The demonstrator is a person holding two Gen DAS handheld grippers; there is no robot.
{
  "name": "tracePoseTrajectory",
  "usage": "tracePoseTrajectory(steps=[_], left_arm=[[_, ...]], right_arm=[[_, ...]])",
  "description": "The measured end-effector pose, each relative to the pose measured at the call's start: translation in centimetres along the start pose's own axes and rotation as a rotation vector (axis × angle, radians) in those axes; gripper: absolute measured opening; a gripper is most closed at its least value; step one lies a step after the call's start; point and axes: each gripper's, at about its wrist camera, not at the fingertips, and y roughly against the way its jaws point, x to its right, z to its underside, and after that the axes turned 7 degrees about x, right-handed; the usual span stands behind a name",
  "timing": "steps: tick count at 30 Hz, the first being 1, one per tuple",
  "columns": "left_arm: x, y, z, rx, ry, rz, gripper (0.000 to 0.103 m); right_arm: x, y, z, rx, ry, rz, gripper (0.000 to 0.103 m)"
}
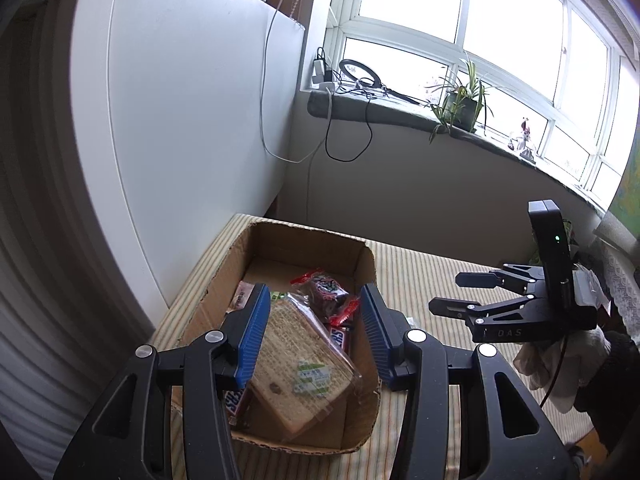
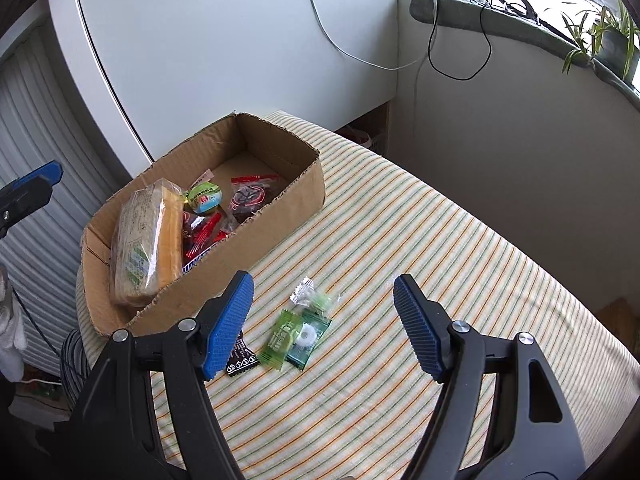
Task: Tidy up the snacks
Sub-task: 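Move both tools back toward the black and green candies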
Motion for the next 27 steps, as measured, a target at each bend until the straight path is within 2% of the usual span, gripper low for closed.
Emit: tracePoseTrajectory(steps=[6, 11, 18, 19, 21, 27], left_arm=[[2.1, 1.0, 2.3, -0.024, 0.002, 0.019, 0.046], [4.5, 1.3, 4.4, -0.049, 0.022, 0.053, 0.046], [8.6, -0.6, 7.8, -0.135, 0.038, 0.095, 0.046], [9.0, -1.2, 8.1, -0.152, 0.042, 0.095, 0.046], [9.7, -2.5, 8.8, -0.182, 0.05, 0.085, 0.046], [10.5, -5.6, 9.7, -0.22, 0.076, 0.016, 0.046]], right_arm=[[0.7, -0.8, 0.3, -0.023, -0.003, -0.055, 0.074], [1.0, -2.2, 0.6, -0.059, 0.001, -0.097, 0.063], [1.4, -3.6, 0.7, -0.074, 0.032, -0.138, 0.062], [1.5, -3.8, 0.8, -0.078, 0.037, -0.146, 0.055], [1.8, -4.3, 0.9, -0.088, 0.042, -0.167, 0.049], [2.8, -6.1, 1.4, -0.094, 0.034, -0.225, 0.049]])
